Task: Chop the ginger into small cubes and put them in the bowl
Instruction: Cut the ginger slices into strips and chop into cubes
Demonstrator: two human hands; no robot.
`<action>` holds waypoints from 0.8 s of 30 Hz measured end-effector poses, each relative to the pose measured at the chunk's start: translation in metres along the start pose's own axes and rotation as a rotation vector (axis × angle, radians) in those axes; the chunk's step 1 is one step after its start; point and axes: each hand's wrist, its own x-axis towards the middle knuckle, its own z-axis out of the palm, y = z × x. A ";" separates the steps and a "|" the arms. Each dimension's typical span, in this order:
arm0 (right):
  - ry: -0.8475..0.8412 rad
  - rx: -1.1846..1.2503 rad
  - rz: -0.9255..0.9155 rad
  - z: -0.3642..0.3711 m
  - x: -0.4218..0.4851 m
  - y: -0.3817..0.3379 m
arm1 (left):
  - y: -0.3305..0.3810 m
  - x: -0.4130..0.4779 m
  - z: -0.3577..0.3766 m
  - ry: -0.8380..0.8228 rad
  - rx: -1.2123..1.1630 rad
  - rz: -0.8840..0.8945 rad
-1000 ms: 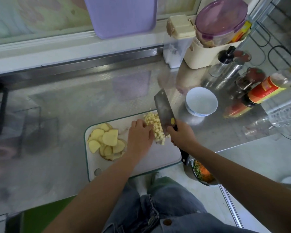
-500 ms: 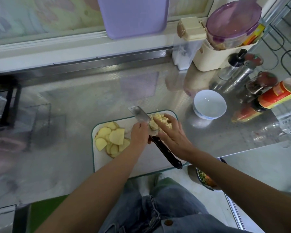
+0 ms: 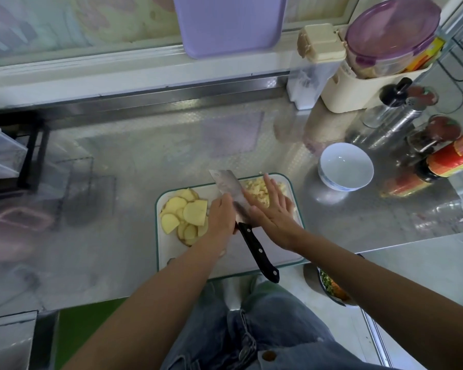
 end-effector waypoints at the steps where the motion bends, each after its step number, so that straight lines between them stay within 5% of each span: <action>1: -0.013 -0.001 -0.057 0.003 0.000 -0.004 | 0.000 0.000 0.000 -0.012 -0.001 0.004; 7: 0.005 -0.026 0.263 0.000 0.009 0.002 | -0.001 -0.004 -0.005 -0.019 0.028 0.029; 11: 0.003 -0.013 0.013 0.003 0.003 -0.006 | 0.000 -0.005 -0.006 -0.017 0.002 0.012; 16: 0.017 0.023 0.186 0.001 0.003 -0.002 | 0.002 -0.006 -0.008 0.004 -0.010 0.009; 20: -0.025 0.028 -0.084 0.004 -0.007 -0.006 | 0.003 -0.005 -0.008 0.020 -0.040 -0.020; 24: -0.011 0.026 0.158 0.001 -0.007 0.005 | 0.003 -0.006 -0.008 0.028 -0.035 -0.028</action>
